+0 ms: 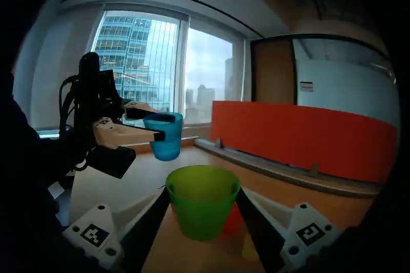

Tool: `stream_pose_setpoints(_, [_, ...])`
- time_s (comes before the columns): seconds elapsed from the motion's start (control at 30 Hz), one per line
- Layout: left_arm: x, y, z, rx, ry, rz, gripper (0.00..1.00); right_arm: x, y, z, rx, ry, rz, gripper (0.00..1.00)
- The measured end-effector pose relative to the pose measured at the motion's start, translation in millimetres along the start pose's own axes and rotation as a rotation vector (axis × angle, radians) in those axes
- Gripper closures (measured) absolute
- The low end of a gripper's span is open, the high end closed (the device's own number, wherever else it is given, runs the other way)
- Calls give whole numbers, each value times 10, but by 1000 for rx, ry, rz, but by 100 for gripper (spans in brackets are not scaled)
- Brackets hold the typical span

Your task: Pour water

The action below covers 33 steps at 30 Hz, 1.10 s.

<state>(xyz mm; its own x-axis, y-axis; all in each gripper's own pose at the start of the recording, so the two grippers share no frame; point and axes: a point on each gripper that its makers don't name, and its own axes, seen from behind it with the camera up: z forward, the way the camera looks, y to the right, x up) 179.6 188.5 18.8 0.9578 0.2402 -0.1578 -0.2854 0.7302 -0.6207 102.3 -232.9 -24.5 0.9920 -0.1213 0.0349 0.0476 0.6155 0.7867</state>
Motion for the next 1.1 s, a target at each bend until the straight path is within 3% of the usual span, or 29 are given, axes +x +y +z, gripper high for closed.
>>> stream_pose_setpoints(0.3, [219,-9,19,25,11,115,13,-1,-131,86,35,9,-1,9])
stream_pose_setpoints(1.1, [525,-76,74,62,17,334,13,-65,-436,304,110,0,-26,9])
